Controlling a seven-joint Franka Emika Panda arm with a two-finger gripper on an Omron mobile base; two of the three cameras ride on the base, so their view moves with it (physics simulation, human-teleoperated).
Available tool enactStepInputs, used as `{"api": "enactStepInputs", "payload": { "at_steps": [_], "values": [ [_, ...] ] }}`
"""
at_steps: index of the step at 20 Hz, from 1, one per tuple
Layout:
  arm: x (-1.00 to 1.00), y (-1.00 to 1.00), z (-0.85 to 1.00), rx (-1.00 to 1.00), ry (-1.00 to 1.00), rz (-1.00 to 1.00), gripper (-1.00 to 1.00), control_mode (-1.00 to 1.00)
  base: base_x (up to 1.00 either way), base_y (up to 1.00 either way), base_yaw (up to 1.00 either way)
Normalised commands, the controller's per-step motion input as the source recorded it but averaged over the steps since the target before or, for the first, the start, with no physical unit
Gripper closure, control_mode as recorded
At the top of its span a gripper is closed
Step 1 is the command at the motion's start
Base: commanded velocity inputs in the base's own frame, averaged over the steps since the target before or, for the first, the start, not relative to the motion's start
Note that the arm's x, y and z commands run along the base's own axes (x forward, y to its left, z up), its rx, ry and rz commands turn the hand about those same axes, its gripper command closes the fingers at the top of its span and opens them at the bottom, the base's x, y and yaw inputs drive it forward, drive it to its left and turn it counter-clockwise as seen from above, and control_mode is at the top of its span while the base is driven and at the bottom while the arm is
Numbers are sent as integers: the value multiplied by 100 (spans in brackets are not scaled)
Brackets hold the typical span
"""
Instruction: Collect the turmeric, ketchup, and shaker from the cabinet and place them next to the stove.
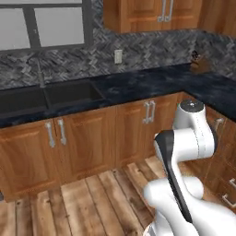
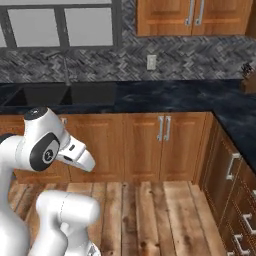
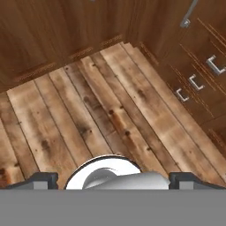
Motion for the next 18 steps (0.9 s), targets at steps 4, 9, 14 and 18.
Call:
{"api": "enactStepInputs", "payload": {
  "at_steps": [4, 9, 14, 18],
  "values": [
    [0, 0, 0, 0, 0, 0, -100, 100, -6, 59, 61],
    [0, 0, 0, 0, 0, 0, -100, 100, 13, 46, 55],
    [0, 0, 0, 0, 0, 0, -100, 100, 85, 5, 43],
    [0, 0, 0, 0, 0, 0, -100, 100, 100, 0, 40]
  ]
}}
